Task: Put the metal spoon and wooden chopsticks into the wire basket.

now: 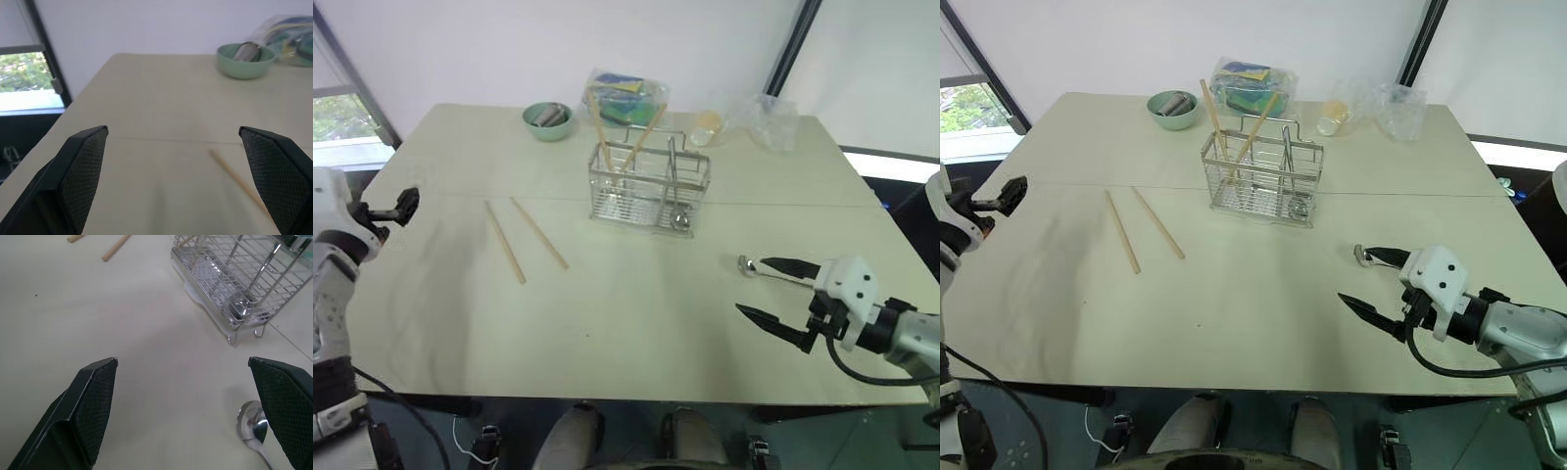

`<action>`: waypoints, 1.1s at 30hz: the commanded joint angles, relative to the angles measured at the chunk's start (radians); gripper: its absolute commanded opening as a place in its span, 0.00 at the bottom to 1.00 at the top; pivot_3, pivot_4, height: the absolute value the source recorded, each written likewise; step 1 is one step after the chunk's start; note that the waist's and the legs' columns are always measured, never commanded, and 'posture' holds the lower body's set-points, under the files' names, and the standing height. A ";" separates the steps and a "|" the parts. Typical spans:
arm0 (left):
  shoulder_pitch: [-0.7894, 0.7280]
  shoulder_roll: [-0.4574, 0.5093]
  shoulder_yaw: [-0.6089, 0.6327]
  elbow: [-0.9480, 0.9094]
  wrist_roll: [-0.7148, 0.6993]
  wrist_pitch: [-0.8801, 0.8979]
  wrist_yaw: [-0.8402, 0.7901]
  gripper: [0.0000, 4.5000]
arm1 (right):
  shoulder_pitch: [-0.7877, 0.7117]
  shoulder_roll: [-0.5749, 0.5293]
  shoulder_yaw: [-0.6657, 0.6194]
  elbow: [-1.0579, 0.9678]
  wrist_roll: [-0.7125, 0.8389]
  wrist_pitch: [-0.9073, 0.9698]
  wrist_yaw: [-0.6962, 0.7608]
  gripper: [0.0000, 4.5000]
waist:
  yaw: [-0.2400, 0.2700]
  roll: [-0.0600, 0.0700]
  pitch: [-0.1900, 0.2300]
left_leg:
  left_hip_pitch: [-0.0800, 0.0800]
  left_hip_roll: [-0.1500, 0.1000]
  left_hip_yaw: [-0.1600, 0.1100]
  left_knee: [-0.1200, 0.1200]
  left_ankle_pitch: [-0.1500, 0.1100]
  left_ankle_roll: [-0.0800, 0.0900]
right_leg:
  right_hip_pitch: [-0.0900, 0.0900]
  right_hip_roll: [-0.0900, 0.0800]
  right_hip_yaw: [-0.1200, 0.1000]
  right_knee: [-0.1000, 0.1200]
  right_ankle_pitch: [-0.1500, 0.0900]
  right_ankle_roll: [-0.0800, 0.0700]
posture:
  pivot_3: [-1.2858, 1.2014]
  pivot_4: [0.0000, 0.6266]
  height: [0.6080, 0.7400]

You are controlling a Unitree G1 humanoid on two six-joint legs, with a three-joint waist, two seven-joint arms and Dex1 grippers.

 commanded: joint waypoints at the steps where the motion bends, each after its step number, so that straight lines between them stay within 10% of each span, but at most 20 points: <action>1: -0.048 0.077 -0.063 -0.164 -0.135 0.075 -0.161 1.00 | -0.129 -0.056 0.031 0.137 -0.022 -0.063 0.071 0.98 | -0.001 0.000 0.000 | 0.000 0.000 0.000 0.001 -0.001 -0.001 | 0.000 0.000 0.000 0.000 0.000 -0.001 | 0.52 0.24 0.27; 12: -0.070 0.313 -0.346 -0.380 -0.290 0.117 -0.654 1.00 | -0.642 -0.122 0.366 0.860 -0.284 -0.340 0.361 0.98 | -0.028 0.011 0.009 | 0.000 0.001 0.002 -0.004 0.001 0.002 | 0.004 0.000 -0.002 -0.002 0.000 -0.001 | 0.52 0.24 0.27; 33: -0.146 0.299 -0.358 -0.427 -0.307 0.127 -0.633 1.00 | -1.007 -0.012 0.595 1.436 -0.564 -0.432 0.481 0.93 | -0.053 0.011 0.011 | 0.002 -0.001 0.000 -0.004 0.001 0.002 | 0.006 0.001 -0.002 -0.004 0.003 0.002 | 0.52 0.24 0.27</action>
